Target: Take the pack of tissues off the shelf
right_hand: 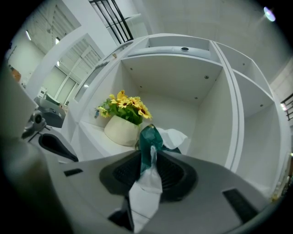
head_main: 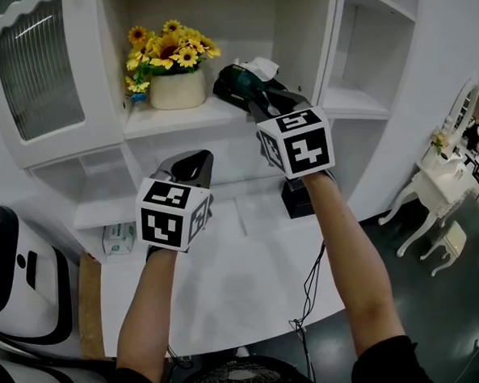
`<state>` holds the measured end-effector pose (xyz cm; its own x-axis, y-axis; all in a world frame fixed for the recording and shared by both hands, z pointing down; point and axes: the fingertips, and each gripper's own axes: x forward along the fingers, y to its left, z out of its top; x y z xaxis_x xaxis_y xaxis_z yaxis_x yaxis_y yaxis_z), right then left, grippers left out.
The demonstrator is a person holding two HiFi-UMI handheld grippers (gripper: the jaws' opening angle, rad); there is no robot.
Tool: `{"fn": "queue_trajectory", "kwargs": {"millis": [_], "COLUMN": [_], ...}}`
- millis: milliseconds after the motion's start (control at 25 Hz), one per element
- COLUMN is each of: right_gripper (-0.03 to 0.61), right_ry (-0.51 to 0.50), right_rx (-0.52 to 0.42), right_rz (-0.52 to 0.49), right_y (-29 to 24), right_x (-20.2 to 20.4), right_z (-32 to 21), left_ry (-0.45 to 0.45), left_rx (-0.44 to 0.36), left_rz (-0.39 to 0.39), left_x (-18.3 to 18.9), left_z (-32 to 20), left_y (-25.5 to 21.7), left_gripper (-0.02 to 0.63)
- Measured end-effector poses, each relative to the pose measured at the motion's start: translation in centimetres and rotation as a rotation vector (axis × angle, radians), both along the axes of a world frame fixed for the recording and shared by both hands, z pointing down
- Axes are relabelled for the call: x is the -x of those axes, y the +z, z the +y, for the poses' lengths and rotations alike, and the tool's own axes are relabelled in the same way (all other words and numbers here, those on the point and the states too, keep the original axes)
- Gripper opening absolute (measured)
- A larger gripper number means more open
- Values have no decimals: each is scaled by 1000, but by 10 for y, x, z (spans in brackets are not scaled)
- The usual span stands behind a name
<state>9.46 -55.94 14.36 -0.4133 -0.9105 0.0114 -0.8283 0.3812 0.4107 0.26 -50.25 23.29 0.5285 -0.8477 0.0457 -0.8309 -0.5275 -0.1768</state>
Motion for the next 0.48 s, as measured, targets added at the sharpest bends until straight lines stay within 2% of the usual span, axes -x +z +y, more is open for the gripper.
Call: {"fn": "queue_trajectory", "kwargs": {"millis": [480], "right_gripper": [63], "right_ry": [-11], "right_rx": [-21], "right_rz": [8], "right_y": [-5], "right_x": [0], "right_z": [15], "left_ry": [19], "left_rx": [-5], "left_rz": [-7], "left_x": [-2], "left_z": [9], "left_y": [-3], "left_gripper": [5]}}
